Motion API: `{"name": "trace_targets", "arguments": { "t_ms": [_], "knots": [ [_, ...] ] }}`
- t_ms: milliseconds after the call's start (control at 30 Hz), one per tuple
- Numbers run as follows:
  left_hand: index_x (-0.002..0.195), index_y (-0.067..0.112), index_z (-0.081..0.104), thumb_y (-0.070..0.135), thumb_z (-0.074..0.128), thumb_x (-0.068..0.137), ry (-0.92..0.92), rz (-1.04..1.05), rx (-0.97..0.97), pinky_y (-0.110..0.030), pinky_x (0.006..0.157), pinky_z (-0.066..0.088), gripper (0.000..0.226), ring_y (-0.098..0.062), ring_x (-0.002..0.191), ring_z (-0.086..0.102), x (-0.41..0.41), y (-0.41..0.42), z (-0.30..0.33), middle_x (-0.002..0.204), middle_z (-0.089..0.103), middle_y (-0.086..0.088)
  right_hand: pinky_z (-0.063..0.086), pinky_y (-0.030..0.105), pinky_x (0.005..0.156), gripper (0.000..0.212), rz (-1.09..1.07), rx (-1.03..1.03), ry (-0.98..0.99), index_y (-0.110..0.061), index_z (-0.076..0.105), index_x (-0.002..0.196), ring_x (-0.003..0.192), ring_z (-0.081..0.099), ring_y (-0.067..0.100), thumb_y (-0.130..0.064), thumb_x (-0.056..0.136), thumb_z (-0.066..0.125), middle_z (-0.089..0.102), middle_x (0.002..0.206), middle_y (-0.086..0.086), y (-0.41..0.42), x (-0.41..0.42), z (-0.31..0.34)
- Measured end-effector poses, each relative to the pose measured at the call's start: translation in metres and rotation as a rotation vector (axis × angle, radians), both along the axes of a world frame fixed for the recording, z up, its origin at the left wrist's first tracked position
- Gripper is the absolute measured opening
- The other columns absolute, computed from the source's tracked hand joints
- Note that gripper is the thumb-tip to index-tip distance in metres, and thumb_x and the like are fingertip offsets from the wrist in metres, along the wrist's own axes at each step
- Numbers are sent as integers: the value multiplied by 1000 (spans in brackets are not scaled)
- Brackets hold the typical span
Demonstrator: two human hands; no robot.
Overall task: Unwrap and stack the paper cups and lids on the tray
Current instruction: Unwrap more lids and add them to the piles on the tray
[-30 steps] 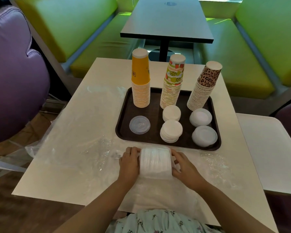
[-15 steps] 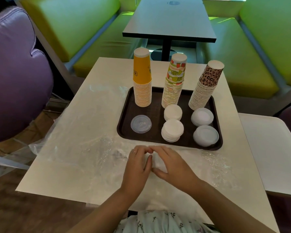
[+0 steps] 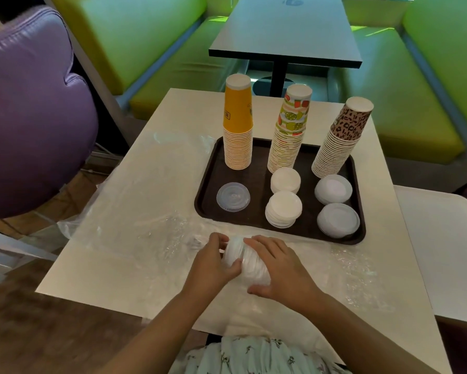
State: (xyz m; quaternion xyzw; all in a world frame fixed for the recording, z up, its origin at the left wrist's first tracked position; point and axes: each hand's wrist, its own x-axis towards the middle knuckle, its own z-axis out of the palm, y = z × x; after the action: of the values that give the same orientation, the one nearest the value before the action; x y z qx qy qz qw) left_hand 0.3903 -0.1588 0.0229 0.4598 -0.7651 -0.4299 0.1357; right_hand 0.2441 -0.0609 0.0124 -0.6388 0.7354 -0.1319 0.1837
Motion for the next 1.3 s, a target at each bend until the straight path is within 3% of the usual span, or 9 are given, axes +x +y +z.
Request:
{"name": "trace_targets", "arguments": {
  "t_ms": [167,333,567,700,833,933,1033,1167,1300],
  "knots": [
    [112,11,45,18,73,77,-128,-39,-270,-9,76,35,45,-10,94,49,-8,4,6,108,42,3,23,34,115,96,-2,20,42,-33,19,148,138,23,16,-55,71,72,23,153,-9,-2,4,6],
    [123,13,39,21,69,80,-215,-57,-241,-9,76,34,53,-5,92,43,-14,0,16,123,45,-1,19,36,114,98,-4,47,84,-30,16,150,140,21,18,-51,73,73,20,155,-7,-5,6,8],
    [137,9,30,32,52,94,-467,-141,-210,-21,80,46,54,-20,104,61,-34,-10,22,120,60,-9,15,39,115,103,16,104,159,-25,5,151,141,18,22,-50,76,70,15,157,-2,-9,4,11],
    [139,8,29,37,64,87,-588,-211,-180,-27,91,45,69,-23,115,56,-35,-17,25,127,56,-9,13,39,116,103,26,154,195,-26,1,151,141,14,22,-54,77,67,11,157,-3,-10,6,14],
    [113,10,45,30,61,89,-456,-167,-210,-22,75,43,35,-19,91,60,-27,-17,27,102,61,-7,19,37,114,104,-31,177,178,-26,4,150,138,19,20,-60,74,66,16,155,-5,-14,4,15],
    [94,12,43,22,61,88,-297,-99,-224,-21,65,42,21,-16,76,56,-17,-11,19,86,57,-4,18,38,114,105,-46,198,166,-25,3,150,139,20,20,-61,74,66,15,155,-4,-14,3,15],
    [100,10,50,20,63,84,-244,-69,-268,-18,69,42,23,-15,85,53,-12,-7,11,100,53,-3,16,39,114,105,-41,215,163,-25,2,150,139,20,21,-63,74,64,15,155,-3,-15,5,15],
    [118,13,49,24,59,86,-357,-167,-351,-21,82,41,36,-16,102,51,-19,-11,9,114,52,-1,17,41,116,107,-19,251,129,-23,1,150,142,17,19,-63,74,65,14,156,-3,-18,-1,19],
    [113,10,55,35,54,89,-490,-222,-190,-32,86,47,34,-21,100,59,-31,-21,14,109,63,-4,16,42,118,111,-18,288,118,-21,-1,150,145,10,21,-58,73,69,11,157,-1,-20,0,18]
  ]
}}
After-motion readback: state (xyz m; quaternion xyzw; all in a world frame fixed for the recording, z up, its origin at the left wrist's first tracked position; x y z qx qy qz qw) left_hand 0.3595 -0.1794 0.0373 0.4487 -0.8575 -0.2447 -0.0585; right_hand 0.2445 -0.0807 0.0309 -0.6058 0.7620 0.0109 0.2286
